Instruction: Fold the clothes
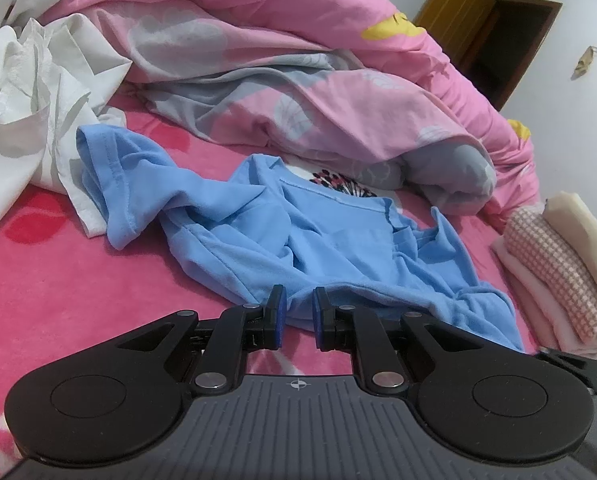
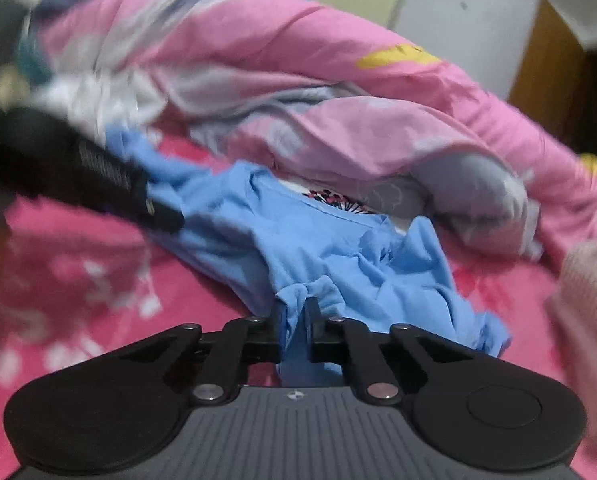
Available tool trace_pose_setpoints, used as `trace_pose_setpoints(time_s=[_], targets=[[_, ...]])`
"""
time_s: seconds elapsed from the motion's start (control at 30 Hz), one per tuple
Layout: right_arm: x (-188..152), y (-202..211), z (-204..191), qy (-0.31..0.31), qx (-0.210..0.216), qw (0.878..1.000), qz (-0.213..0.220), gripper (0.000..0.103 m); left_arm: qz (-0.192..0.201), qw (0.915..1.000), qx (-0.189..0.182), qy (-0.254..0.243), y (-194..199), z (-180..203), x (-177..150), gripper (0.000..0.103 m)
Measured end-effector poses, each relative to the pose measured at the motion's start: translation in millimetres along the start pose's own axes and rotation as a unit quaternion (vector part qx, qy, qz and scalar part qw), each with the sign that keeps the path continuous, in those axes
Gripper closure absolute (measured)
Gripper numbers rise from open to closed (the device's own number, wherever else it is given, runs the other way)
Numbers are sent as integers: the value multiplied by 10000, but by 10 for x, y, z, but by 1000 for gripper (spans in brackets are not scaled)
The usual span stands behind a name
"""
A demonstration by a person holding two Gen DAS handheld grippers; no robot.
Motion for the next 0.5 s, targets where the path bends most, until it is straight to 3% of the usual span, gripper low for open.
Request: trace_pose_setpoints(time_s=[0.2,0.3,0.4,0.5], targets=[[-23,444,192,-799,1045,9911,198,96,-25,10000,-4,-10,-3,-1,-14,91],[-56,618,254,-1277,1860,9741,173,96,-14,10000,-20,17,11,-10,-13,91],[-102,750,236,-1788,3012,9366,-2,96,6,9999,-82,111,53,-39,-9,91],[-156,843,170,-2272,4217,8774,-278,96,17,9995,-166,269,114,-101,-13,91]])
Point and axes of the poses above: each gripper's, at about its wrist camera, not at the fingertips, and y roughly against the way its jaws point, z to its right, x to its top, the point moved 7 cm from there along -y, roughly the way its jaws point, and after that the axes turned 14 degrees about -z, right-handed, at the moved point
